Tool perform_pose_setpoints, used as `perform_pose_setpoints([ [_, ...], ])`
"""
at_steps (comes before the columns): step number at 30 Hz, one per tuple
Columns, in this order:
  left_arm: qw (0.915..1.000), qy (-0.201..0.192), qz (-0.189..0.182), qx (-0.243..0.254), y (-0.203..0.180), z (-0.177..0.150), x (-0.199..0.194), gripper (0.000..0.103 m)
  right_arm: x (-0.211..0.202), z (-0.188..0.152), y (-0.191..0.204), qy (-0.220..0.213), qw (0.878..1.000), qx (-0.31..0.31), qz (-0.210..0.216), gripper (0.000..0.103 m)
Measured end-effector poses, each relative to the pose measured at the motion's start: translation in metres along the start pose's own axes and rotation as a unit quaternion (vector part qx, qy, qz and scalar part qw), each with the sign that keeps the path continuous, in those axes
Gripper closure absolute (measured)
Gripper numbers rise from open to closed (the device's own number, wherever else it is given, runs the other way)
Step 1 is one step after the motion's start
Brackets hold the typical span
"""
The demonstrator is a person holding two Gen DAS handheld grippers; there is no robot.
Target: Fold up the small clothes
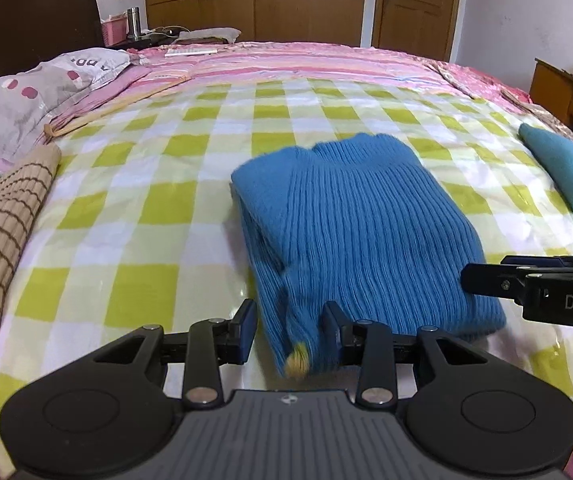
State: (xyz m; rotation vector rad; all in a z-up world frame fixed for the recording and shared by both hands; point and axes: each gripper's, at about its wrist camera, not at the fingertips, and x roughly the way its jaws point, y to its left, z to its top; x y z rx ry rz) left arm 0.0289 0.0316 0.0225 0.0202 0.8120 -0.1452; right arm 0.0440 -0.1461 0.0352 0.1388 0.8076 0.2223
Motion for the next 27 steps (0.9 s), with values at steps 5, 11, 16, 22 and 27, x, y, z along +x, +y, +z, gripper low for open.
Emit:
perform_pose_setpoints([
  [5, 1.0, 0.003, -0.001, -0.006, -0.001, -0.01, -0.004, 0.06, -0.005, -0.01, 0.006, 0.004, 1.0, 0.0, 0.003, 0.052],
  [11, 1.0, 0.006, -0.002, -0.007, -0.003, -0.02, -0.008, 0.06, -0.008, -0.021, 0.01, 0.012, 1.0, 0.006, 0.0, 0.05],
  [16, 0.9999, 0.009, -0.007, -0.004, -0.008, -0.03, -0.014, 0.054, -0.014, -0.03, 0.014, 0.013, 1.0, 0.006, 0.005, 0.05],
  [22, 0.9999, 0.012, -0.003, 0.004, -0.015, -0.043, -0.017, 0.051, -0.021, -0.047, 0.018, 0.012, 1.0, 0.004, -0.002, 0.049],
  [27, 0.9999, 0.01, -0.004, 0.005, -0.017, -0.048, -0.019, 0.043, -0.021, -0.061, 0.016, 0.02, 1.0, 0.003, -0.014, 0.045],
])
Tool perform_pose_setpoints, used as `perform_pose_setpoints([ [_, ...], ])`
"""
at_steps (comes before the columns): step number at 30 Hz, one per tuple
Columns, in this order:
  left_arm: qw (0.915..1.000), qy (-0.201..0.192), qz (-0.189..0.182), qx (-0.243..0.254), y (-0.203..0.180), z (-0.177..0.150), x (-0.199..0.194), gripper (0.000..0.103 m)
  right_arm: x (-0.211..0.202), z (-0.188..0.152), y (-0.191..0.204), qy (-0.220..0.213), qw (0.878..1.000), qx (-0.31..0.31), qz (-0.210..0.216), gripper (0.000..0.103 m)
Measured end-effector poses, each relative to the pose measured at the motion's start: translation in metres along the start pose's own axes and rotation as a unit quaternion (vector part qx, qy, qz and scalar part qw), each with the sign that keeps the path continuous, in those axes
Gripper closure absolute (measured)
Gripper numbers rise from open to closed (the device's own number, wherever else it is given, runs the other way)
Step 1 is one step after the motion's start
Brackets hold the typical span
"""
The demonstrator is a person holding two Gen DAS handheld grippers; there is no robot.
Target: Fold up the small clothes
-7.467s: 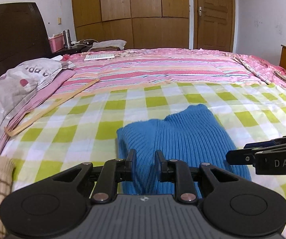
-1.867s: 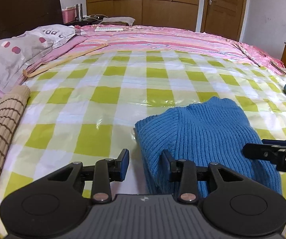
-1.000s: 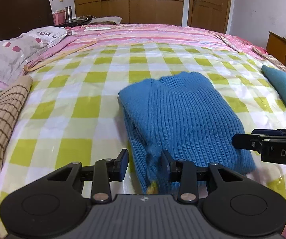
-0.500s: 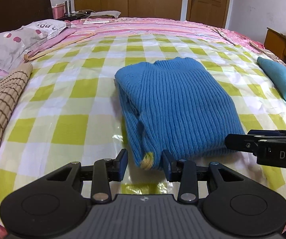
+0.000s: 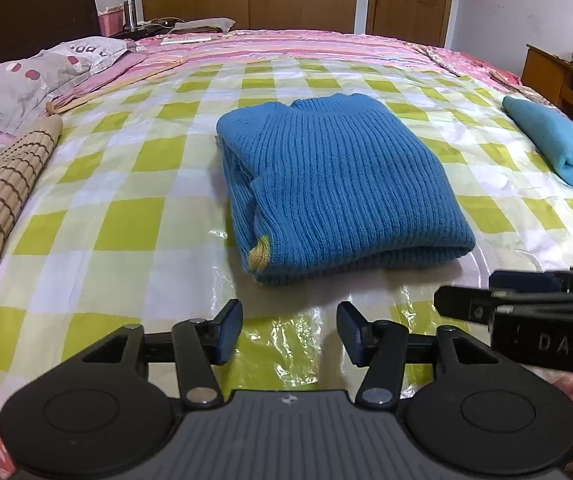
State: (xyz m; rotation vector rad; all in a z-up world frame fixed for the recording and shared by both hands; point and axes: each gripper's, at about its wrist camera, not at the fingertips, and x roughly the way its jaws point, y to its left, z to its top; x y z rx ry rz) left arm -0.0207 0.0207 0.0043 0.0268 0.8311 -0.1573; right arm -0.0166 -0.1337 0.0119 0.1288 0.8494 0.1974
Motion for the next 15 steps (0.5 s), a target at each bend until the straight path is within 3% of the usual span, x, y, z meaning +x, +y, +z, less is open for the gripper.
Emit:
perform_pose_setpoints([
  [15, 0.9998, -0.006, 0.011, 0.017, -0.014, -0.01, -0.004, 0.024, -0.004, -0.018, -0.01, -0.009, 1.0, 0.018, -0.015, 0.044],
])
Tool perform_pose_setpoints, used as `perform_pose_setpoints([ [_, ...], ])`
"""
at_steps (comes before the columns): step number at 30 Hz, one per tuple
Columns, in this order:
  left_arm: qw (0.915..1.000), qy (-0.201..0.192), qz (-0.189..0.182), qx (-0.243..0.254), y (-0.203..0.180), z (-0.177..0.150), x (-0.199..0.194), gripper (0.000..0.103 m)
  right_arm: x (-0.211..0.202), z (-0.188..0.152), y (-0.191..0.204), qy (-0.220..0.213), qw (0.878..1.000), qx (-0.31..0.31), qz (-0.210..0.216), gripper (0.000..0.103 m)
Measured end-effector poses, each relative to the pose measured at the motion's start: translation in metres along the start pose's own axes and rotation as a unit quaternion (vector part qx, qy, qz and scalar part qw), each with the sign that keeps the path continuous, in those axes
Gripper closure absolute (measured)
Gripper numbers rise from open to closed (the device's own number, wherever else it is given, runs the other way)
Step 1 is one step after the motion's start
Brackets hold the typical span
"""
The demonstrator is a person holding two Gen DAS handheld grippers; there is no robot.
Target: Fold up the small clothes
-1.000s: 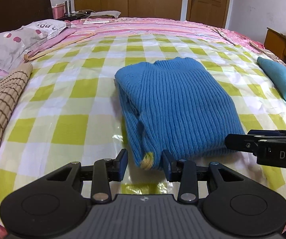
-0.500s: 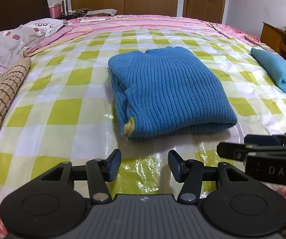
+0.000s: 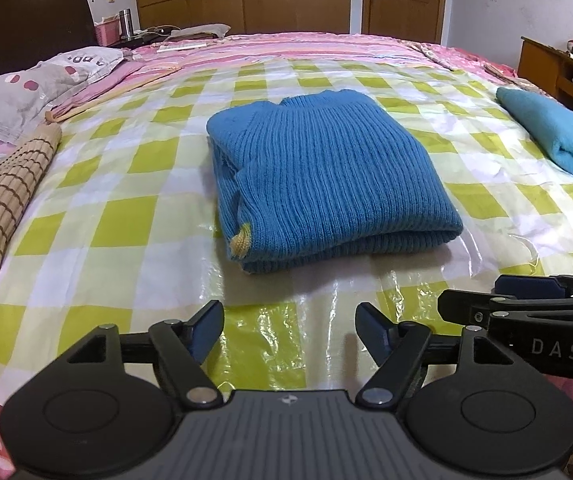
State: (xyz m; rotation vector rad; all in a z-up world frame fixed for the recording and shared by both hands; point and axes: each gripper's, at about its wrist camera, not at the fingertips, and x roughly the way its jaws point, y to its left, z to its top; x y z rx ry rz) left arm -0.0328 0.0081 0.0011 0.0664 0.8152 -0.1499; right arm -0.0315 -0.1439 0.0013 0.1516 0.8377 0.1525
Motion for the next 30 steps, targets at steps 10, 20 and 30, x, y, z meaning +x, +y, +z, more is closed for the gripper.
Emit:
perform_pose_setpoints([
  [10, 0.9992, 0.002, 0.032, 0.025, -0.0084, 0.0004, -0.0026, 0.018, -0.0016, -0.005, -0.0003, -0.001, 1.0, 0.0, -0.007, 0.044],
  [20, 0.9994, -0.003, 0.027, 0.021, -0.007, -0.0004, -0.0042, 0.018, -0.0049, -0.006, -0.0009, -0.005, 1.0, 0.005, -0.008, 0.044],
  [30, 0.9993, -0.004, 0.029, 0.022, -0.0074, -0.0011, -0.0044, 0.018, -0.0048, -0.0074, -0.0019, -0.003, 1.0, 0.007, -0.008, 0.044],
])
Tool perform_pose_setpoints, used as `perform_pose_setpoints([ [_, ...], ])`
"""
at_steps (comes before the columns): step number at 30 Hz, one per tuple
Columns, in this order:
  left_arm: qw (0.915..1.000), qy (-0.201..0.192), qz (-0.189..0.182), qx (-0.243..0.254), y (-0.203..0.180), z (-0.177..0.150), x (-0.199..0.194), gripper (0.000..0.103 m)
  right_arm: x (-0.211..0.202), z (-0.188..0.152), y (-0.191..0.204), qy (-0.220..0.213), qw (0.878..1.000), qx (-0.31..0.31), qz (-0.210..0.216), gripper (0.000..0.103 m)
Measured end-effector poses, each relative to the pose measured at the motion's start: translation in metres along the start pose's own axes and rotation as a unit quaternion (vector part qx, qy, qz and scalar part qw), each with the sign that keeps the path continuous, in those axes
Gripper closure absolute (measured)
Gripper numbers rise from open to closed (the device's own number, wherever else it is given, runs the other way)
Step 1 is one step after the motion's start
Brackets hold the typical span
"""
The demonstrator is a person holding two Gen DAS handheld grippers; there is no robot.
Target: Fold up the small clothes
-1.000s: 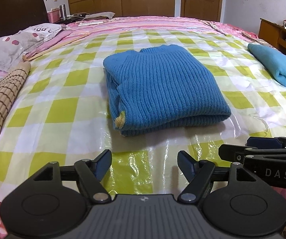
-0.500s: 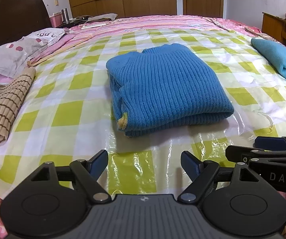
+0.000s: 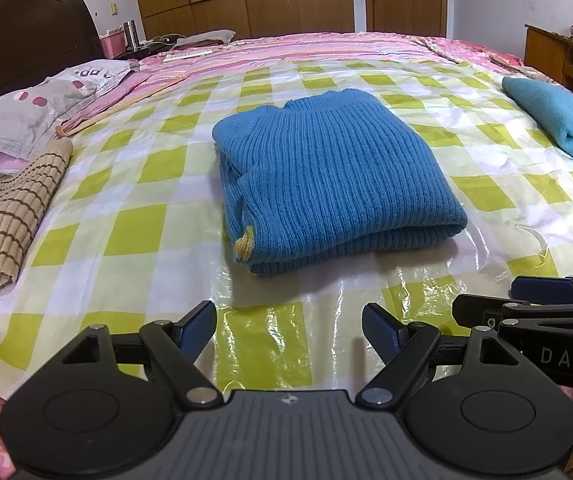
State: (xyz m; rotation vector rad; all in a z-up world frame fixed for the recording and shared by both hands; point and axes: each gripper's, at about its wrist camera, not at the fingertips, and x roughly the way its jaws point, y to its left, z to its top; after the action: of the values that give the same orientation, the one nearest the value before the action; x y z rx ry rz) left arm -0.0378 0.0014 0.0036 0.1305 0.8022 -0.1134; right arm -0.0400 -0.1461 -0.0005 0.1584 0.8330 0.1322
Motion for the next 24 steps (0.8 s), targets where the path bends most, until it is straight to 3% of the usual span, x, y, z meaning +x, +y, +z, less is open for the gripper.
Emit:
perform_pose_setpoints([
  [24, 0.9999, -0.007, 0.007, -0.002, 0.0008, -0.0026, -0.0022, 0.018, 0.0001, -0.0013, 0.0021, 0.002, 1.0, 0.001, -0.001, 0.044],
])
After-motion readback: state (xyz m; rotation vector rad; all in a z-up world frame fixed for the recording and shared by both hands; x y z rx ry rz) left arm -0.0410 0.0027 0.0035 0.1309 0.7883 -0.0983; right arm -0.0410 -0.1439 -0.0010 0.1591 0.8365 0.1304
